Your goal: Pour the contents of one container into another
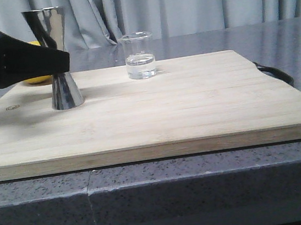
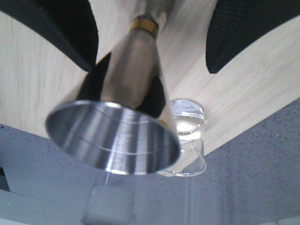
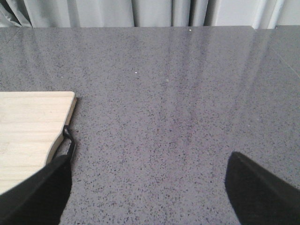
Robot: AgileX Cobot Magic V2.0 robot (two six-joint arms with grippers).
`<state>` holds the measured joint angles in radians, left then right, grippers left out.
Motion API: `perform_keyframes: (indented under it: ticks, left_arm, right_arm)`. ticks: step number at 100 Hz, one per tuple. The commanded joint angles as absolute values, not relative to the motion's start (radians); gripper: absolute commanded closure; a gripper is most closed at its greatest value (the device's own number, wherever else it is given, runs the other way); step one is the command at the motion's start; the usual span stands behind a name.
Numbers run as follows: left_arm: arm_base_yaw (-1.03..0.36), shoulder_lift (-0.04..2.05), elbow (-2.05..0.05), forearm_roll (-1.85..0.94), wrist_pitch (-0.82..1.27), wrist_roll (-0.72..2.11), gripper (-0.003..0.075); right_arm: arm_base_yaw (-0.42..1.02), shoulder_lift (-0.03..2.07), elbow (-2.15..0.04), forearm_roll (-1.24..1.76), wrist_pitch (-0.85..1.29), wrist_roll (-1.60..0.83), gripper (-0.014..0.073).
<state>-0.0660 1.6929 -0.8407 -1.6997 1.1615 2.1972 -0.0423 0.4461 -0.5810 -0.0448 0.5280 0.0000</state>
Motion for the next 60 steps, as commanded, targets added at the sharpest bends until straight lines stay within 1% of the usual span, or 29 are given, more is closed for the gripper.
perform_keyframes:
  ticks: [1,19,60]
  left_arm:
    - [-0.09,1.666,-0.871,-1.812,1.256,2.209,0.0272]
    - [-0.113,1.678,-0.871,-1.842,1.256,2.228,0.0272]
    - [-0.113,1.678,-0.871,-1.864,1.256,2.228,0.0281]
  right_arm:
    - [-0.051,0.461,-0.615,-0.053,0.463,-0.006,-0.0003]
    - [-0.051,0.461,-0.615,-0.058,0.465,-0.006,-0.0003]
    - [-0.051,0.461,-0.615,-0.06,0.467,0.0,-0.0003]
